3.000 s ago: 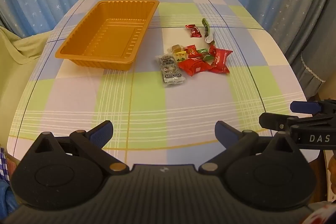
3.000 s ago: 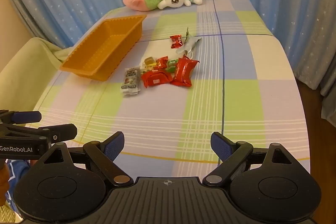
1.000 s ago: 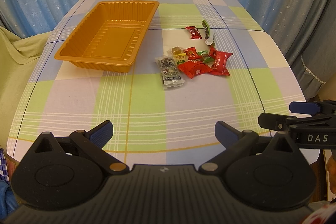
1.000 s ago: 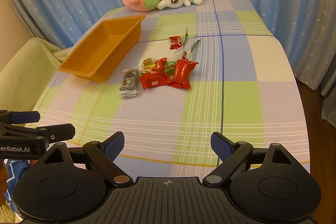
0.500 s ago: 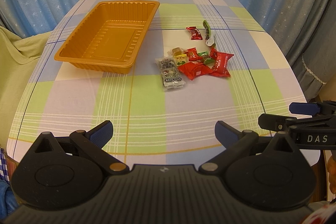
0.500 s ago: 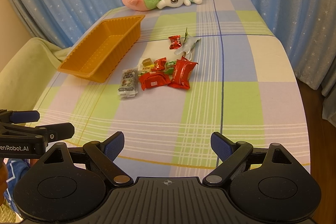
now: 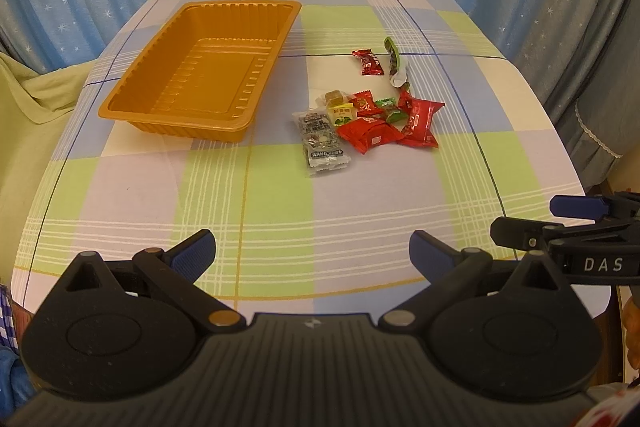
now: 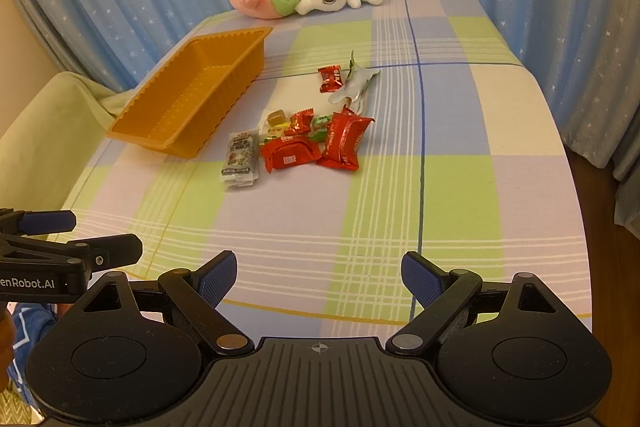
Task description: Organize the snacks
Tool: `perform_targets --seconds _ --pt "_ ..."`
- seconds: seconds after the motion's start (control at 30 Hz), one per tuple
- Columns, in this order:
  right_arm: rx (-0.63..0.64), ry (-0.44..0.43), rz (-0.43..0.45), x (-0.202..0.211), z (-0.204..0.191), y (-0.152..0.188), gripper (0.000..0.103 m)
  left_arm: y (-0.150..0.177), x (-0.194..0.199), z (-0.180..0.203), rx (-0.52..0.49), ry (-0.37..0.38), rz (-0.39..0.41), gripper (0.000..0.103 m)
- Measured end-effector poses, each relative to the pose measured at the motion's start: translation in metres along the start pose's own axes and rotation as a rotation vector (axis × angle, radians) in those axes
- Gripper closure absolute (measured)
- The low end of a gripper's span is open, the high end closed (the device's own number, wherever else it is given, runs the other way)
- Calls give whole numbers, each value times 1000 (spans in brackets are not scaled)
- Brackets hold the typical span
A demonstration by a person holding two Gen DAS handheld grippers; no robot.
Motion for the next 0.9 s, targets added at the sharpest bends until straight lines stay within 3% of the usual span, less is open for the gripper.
perform_targets --seconds 0.57,0.9 --pt "-9 1 -12 -12 7 -6 14 -7 -8 1 -7 1 0 0" --pt "-55 33 -20 -19 22 -9 14 -15 -30 -9 -29 14 39 1"
Point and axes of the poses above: each gripper's, at about its wrist camera, not at the fingertips, and x roughly against the way its jaws point, z to its right, y to its underside, the point moved 8 cm from there along -x, roughly the way its jaws point, and after that the axes turned 14 degrees about y, right-handed, at the moved point
